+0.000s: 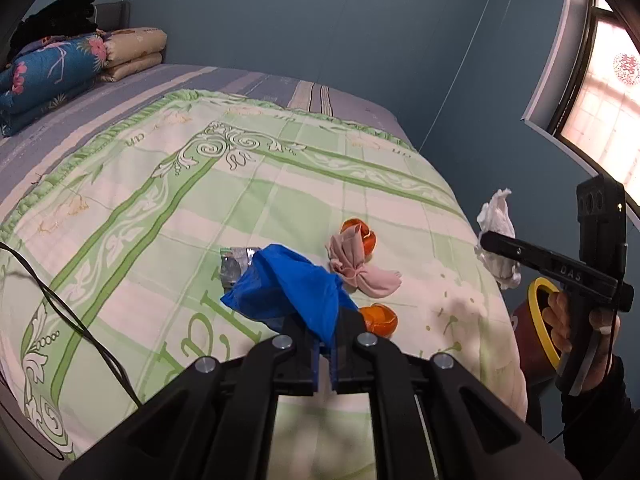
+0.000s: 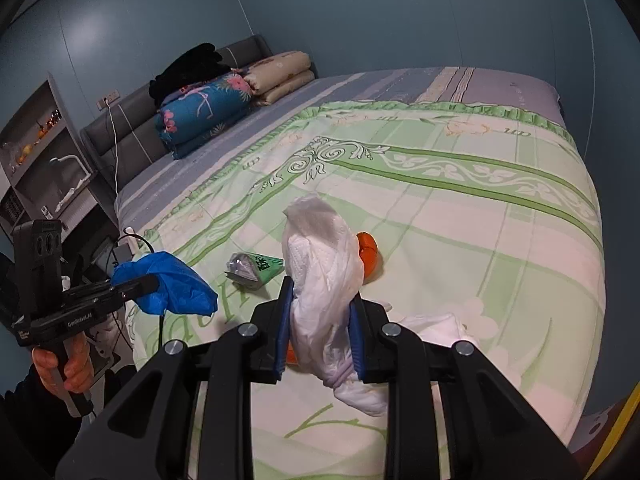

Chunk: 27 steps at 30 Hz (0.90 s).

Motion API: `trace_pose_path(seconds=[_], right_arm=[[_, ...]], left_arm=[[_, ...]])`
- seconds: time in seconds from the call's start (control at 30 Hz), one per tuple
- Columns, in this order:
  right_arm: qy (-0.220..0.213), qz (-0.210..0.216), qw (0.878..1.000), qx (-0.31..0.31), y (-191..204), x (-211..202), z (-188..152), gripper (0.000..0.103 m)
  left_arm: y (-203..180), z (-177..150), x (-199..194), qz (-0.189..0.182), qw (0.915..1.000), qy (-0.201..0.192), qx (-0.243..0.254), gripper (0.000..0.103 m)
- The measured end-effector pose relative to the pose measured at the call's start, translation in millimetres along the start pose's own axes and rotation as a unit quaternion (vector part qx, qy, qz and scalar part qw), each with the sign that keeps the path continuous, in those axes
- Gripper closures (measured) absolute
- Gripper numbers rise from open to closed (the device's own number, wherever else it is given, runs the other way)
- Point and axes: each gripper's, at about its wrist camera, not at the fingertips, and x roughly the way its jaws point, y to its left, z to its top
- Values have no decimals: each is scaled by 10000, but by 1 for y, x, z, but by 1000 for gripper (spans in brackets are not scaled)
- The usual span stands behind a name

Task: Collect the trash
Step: 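Carry the blue cloth and white tissue in both tools over the yellow bin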

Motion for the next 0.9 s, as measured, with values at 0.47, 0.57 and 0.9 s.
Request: trace_pose_path(seconds=[0.47,0.57,0.9], right_arm=[[-560,-108,9983,74,-14,-76,-7,80],[-679,-191,9974,121,-23,-92,-9,80],[-969,-537,9934,305,-52,-143,-23,80]], left_arm=[[-40,35,-31,152,9988,-374,264,100],[-58,39,-30,105,9984,-376,399,100],[-132,41,-16,-315,9950,-274,903,100]])
